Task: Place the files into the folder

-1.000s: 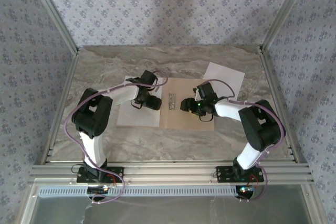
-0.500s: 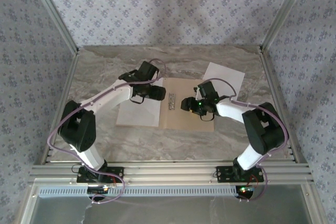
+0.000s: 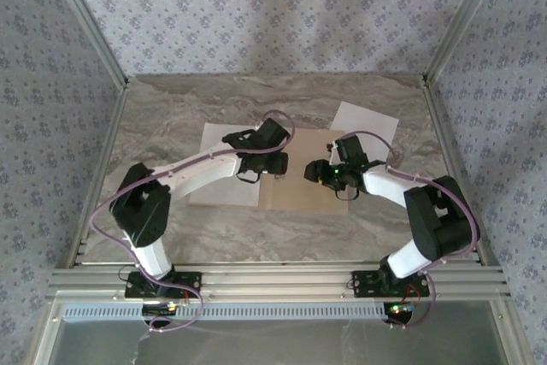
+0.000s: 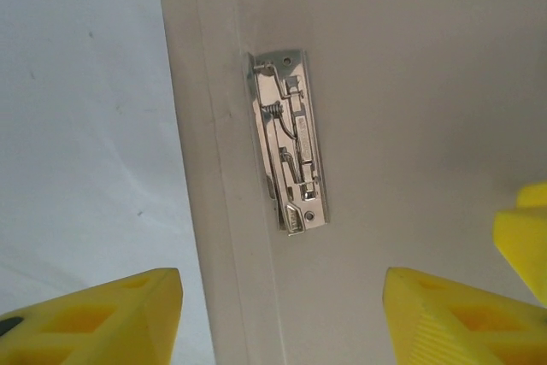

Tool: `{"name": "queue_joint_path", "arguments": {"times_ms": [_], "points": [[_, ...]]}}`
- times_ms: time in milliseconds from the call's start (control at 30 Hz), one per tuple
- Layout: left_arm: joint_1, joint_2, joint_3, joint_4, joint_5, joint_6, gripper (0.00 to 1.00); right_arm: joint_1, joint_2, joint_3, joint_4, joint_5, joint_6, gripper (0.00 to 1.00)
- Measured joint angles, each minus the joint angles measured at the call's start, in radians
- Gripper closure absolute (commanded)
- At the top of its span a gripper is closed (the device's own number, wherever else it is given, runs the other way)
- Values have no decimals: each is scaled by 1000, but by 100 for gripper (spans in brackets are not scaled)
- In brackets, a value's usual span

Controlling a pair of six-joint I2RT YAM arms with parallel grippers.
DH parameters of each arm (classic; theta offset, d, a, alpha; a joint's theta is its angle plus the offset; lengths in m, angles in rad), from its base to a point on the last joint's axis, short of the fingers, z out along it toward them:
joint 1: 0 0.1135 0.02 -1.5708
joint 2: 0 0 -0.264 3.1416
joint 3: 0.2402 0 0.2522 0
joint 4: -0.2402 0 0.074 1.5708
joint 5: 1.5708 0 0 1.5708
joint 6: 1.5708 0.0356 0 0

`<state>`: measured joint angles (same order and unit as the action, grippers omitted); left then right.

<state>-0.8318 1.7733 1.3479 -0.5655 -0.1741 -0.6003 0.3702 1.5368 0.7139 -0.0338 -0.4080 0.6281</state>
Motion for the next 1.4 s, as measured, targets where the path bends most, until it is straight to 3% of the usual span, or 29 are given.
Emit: {"name": "queue_joint_path", "arguments": {"times_ms": [400, 833, 1400], "points": [[-28, 220, 70, -2, -18, -64, 56, -24, 0, -31, 25, -15, 0, 42], [-29, 233, 83, -11, -27, -116, 76, -34, 0, -31, 31, -26, 0, 42], [-42, 248, 97, -23, -29, -127, 83, -39, 4, -31, 42, -27, 0, 42]]}}
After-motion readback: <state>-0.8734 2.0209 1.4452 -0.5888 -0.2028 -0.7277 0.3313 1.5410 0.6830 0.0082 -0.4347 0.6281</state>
